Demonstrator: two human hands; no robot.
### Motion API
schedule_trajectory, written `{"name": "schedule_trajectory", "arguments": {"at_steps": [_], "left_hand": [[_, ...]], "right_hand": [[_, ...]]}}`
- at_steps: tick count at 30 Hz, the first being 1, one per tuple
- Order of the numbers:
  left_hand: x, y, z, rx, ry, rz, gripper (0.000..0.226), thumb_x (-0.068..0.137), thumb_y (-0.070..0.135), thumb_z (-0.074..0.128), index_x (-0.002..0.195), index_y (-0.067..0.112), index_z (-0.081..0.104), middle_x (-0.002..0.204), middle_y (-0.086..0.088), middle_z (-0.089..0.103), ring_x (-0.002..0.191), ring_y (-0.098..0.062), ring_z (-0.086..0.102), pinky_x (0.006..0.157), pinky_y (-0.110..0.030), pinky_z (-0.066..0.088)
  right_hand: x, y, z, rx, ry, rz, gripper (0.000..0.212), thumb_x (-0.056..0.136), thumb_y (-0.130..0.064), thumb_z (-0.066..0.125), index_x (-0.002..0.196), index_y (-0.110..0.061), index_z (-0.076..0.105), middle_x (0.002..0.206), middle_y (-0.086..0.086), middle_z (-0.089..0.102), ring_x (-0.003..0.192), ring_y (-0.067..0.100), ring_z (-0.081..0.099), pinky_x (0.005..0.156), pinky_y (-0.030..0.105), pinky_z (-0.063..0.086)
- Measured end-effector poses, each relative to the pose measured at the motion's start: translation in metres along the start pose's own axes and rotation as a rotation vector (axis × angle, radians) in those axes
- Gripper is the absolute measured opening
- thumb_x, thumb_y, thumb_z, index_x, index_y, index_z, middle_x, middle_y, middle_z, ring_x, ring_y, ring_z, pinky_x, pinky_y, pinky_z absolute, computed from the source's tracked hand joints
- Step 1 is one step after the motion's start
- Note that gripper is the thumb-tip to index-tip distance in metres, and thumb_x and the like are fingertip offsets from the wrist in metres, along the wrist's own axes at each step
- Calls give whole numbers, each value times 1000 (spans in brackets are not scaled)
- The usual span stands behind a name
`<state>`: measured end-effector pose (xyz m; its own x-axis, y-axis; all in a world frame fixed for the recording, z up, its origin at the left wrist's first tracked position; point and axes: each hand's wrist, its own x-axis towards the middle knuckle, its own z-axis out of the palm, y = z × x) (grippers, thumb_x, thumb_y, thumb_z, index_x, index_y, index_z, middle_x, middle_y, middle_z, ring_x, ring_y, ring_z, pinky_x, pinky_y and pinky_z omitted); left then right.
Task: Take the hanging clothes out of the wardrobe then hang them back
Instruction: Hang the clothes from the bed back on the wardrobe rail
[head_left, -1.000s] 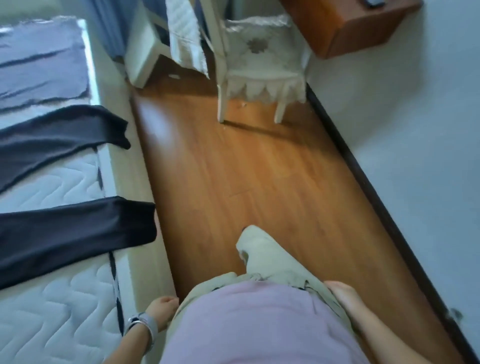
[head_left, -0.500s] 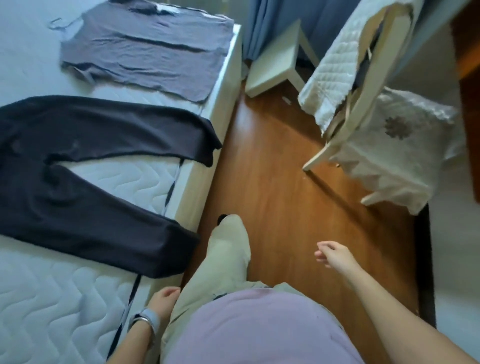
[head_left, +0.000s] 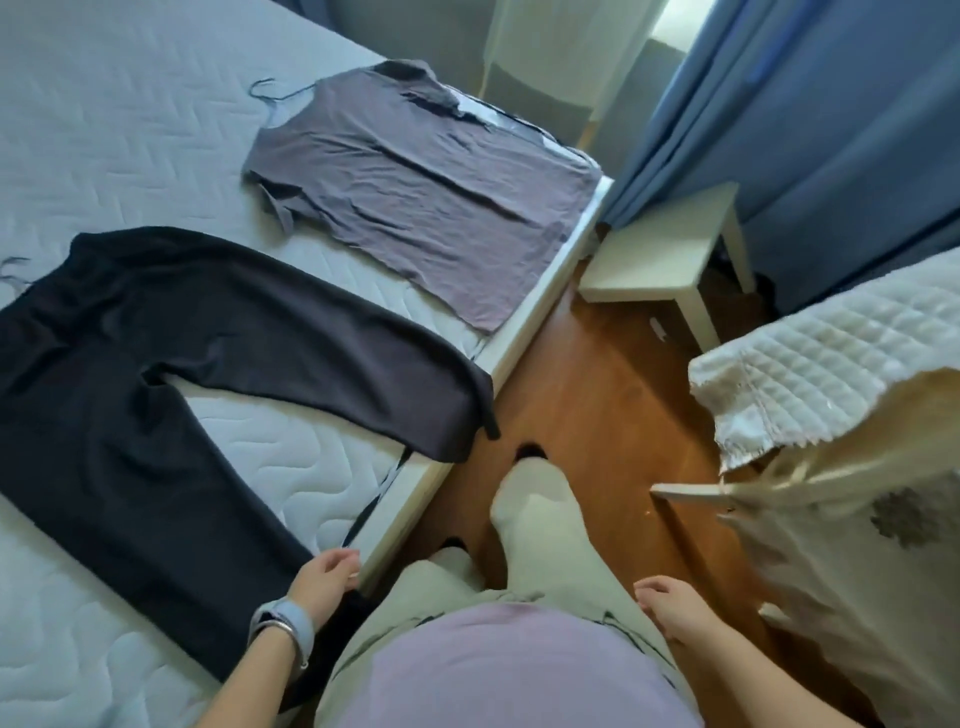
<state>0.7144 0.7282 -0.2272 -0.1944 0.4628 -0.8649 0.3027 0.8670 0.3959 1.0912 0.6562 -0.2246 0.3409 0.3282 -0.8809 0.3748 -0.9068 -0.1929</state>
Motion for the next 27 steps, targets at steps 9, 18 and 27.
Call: {"name": "schedule_trajectory", "arguments": {"at_steps": [9,18,27], "left_hand": [[46,105,91,-49,115,-188,19,92,-5,43,78,-7,57,60,-8,46,53,-19,37,32,-11,37],[66,294,151,-154,127,32,8,89,8,54,87,14,59,88,-7,61,86,-23,56,81,-30,42],[101,319,166,-253,128,-217,13,93,1,45,87,-1,57,70,-10,51,60,-19,43,70,-42,50]], "right_hand": [[132,-147,-155,-120,25,-179,24,89,-11,47,104,-6,66,91,5,66,82,19,59,71,28,43],[186,-297,-307,25,26,-253,17,95,-19,43,103,-13,56,82,4,61,81,20,58,74,31,43],[211,-326,-311,46,-13,-169,13,92,-10,46,93,-9,59,74,5,59,77,24,55,58,28,38]]}}
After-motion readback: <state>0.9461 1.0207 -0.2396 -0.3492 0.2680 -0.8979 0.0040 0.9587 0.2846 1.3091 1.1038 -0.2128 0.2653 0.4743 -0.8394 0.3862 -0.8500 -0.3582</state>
